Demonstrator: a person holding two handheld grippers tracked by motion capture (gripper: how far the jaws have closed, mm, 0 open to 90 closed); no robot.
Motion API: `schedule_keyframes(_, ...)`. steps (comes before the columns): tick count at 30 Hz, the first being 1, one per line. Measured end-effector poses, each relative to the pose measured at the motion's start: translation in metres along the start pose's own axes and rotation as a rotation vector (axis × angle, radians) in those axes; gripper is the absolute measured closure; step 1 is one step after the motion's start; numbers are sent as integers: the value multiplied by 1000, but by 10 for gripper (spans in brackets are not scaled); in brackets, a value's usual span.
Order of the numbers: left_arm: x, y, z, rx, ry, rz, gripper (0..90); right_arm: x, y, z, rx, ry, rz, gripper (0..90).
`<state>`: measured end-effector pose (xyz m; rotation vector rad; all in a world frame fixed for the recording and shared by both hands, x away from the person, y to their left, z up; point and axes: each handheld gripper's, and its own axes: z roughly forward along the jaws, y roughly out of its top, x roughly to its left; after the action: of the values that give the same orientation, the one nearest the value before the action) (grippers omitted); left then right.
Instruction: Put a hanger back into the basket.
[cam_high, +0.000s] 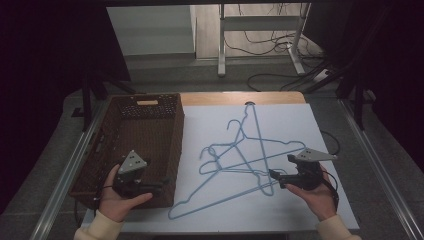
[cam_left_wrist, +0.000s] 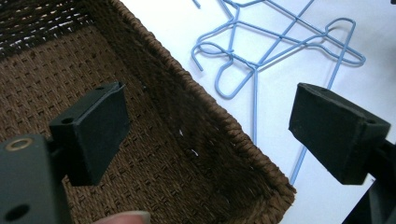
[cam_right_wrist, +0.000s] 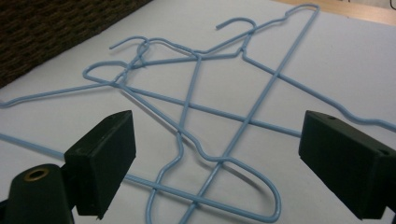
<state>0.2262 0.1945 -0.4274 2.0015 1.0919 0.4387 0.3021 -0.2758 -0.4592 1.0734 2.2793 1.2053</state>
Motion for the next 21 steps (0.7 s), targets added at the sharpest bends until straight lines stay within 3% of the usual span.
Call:
schedule_keyframes(8, -1, 0, -1, 1, -2, 4, 126, 5, 1, -2, 4, -18, 10, 164)
schedule_keyframes(21, -3, 9, 3, -4, -19, 15, 128, 10, 0, 0, 20, -25, 5, 175)
